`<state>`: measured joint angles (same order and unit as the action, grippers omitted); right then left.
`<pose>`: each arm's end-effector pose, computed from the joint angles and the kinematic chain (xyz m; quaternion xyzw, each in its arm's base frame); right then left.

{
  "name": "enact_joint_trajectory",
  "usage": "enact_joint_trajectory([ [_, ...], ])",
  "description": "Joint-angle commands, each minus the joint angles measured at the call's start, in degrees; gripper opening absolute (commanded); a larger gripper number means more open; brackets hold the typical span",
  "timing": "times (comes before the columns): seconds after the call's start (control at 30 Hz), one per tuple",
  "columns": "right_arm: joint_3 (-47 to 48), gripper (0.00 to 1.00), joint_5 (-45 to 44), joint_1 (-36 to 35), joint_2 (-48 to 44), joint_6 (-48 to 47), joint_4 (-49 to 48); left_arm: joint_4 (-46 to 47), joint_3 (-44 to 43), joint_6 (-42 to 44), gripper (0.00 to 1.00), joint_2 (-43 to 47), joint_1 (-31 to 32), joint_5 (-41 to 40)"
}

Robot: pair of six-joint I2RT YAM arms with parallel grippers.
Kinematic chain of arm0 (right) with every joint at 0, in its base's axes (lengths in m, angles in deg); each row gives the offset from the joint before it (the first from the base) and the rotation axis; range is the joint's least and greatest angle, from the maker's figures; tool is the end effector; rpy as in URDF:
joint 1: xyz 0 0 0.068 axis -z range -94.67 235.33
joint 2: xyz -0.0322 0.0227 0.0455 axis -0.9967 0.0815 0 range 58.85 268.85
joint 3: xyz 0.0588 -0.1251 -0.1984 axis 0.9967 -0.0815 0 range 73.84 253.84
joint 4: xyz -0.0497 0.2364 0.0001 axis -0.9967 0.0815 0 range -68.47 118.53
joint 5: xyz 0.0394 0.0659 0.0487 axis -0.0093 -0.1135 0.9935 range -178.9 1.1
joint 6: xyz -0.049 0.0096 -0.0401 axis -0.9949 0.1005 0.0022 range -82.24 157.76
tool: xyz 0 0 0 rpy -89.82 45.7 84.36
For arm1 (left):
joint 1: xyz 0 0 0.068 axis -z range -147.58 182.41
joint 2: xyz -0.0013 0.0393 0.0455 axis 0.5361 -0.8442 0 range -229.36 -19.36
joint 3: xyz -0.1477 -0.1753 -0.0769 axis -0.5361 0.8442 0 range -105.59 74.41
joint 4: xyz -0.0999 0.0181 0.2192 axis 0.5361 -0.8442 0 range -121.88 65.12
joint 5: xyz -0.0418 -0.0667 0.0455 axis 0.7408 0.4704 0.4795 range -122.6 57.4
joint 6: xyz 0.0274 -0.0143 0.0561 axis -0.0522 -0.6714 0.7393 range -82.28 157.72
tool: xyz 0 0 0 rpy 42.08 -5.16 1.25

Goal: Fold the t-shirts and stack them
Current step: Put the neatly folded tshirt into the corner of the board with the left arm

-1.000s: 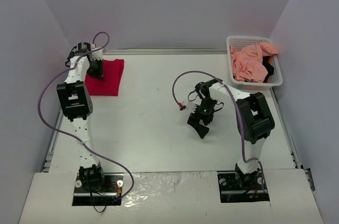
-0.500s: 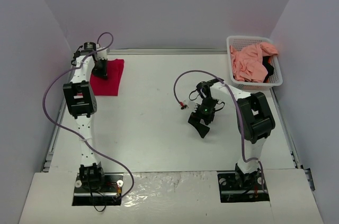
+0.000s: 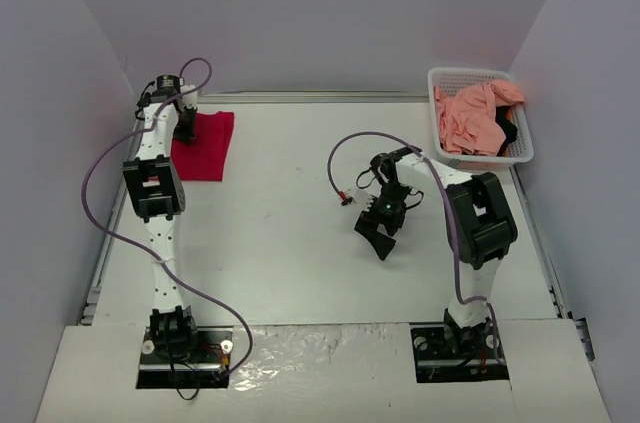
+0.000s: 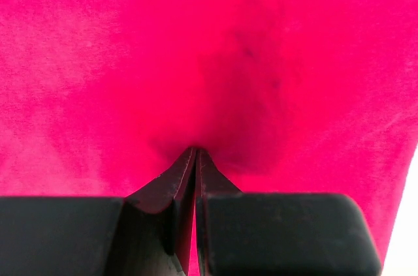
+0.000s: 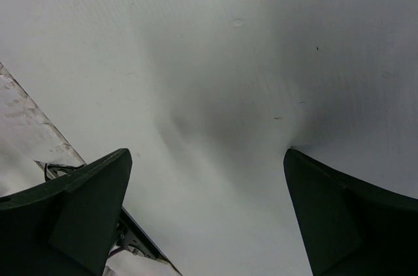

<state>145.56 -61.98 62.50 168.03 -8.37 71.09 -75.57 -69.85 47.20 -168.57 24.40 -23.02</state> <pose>0.2829 0.1435 0.1260 -0.5554 0.7980 0.2228 0.0718 0.5126 0.0638 0.1713 0.0368 0.9517 -0.0341 0.3030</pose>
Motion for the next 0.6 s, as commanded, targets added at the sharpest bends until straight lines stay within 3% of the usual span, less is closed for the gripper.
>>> enact_joint_trajectory([
  [0.0,-0.27,1.00,-1.25,0.59,3.05,0.16,1.68,-0.63,-3.04,1.51,0.02,0.15,0.01,-3.08],
  [0.57,0.35,1.00,-1.78,0.94,6.12,0.69,1.77,2.52,-6.47,-0.59,0.02,-5.39,0.10,-5.89],
])
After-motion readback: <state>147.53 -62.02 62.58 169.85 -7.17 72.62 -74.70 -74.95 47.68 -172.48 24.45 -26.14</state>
